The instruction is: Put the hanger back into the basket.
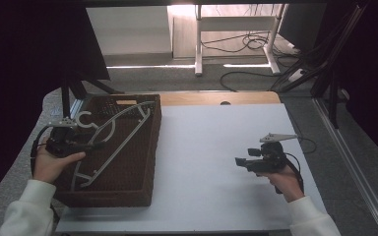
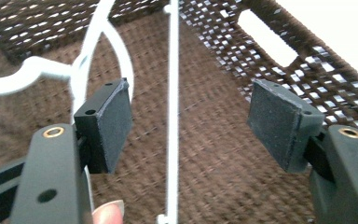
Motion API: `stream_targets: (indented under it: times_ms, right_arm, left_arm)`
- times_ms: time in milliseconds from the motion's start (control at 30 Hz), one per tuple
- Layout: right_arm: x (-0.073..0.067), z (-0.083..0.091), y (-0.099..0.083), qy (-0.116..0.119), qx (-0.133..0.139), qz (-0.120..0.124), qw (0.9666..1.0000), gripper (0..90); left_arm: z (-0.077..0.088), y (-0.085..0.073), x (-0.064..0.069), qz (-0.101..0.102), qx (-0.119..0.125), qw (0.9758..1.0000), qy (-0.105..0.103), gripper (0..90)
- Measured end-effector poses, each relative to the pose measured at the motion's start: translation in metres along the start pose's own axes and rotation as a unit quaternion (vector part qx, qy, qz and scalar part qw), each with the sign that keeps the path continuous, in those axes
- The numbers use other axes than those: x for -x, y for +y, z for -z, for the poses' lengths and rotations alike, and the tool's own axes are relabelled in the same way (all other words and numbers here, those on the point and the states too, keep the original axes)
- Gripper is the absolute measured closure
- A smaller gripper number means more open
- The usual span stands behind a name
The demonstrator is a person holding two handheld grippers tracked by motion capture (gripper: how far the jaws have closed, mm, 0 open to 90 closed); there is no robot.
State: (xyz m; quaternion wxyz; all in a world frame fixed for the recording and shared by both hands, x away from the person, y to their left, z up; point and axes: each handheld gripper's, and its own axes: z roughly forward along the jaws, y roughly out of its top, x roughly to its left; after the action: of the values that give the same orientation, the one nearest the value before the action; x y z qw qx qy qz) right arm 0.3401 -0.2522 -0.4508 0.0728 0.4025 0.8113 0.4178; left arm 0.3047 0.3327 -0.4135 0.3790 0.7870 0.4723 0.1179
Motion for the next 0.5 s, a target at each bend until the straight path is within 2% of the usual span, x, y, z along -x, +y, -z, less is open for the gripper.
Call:
stream_targets:
  times_ms: [200,267,300,333,400,500]
  right_arm:
    - [0.0,0.0,0.001,0.001,0.001,0.001,1.0,28.8]
    - [0.0,-0.001,0.001,0.001,0.002,0.002,1.0,28.8]
    - [0.0,-0.001,0.001,0.001,0.002,0.002,1.0,28.7]
    - [0.0,-0.001,0.001,0.002,0.002,0.002,1.0,28.8]
    - [0.0,-0.001,0.001,0.002,0.002,0.003,1.0,28.7]
    - [0.0,0.0,0.001,0.002,0.003,0.004,1.0,28.7]
  left_arm:
    - [-0.001,0.003,0.017,0.015,0.022,0.9996,-0.012,29.8]
    - [-0.002,0.004,0.025,0.014,0.032,0.9991,-0.023,29.6]
    - [-0.002,0.004,0.025,0.014,0.032,0.9991,-0.023,29.6]
    - [-0.003,0.004,0.035,0.012,0.039,0.9986,-0.034,29.6]
    - [-0.006,0.004,0.043,0.013,0.04,0.9982,-0.043,29.6]
    - [-0.008,0.001,0.056,0.022,0.048,0.9978,-0.04,29.6]
